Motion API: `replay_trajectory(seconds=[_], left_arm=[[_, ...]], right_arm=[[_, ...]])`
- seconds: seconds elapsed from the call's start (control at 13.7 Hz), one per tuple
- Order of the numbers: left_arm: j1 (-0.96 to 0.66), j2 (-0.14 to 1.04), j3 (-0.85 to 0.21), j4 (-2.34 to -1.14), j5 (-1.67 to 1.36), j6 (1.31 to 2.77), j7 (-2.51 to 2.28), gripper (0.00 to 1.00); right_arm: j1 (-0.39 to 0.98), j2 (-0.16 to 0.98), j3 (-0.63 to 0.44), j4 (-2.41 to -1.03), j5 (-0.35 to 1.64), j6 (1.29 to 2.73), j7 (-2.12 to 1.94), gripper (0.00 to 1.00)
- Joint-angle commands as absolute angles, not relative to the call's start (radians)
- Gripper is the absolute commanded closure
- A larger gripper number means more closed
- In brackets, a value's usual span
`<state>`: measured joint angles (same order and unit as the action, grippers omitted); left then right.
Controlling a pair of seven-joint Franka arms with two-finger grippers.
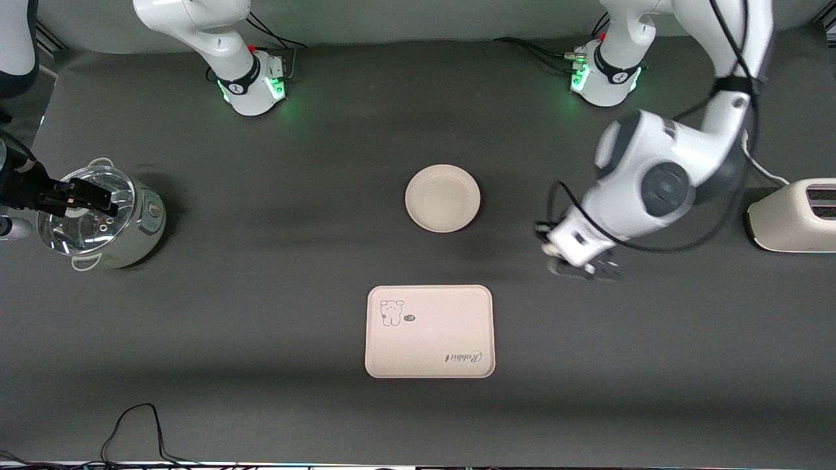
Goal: Place bun in plate and plate on tray
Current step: 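Carry the bun with the left gripper over the white plate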
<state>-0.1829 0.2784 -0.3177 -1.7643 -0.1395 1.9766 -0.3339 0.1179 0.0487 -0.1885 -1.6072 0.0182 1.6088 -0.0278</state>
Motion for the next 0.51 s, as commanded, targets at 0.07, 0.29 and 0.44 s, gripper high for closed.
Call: replay_trajectory(seconds=[0.07, 0.29, 0.44], left_arm=[[-0.271, 0.302, -0.437, -1.824, -0.071, 2.118, -0.564, 1.0], [-0.327, 0.362, -0.475, -1.957, 0.024, 2.361, -0.728, 1.0], [-0.377, 0.435, -0.476, -1.979, 0.057, 2.462, -0.791, 1.0]], right_arm=[[0.115, 0.025, -0.187, -1.631, -0.005, 1.624, -0.043, 0.0], [0.115, 0.025, -0.187, -1.632, -0.005, 1.624, -0.043, 0.0], [0.115, 0.023, -0.187, -1.632, -0.005, 1.624, -0.043, 0.0]])
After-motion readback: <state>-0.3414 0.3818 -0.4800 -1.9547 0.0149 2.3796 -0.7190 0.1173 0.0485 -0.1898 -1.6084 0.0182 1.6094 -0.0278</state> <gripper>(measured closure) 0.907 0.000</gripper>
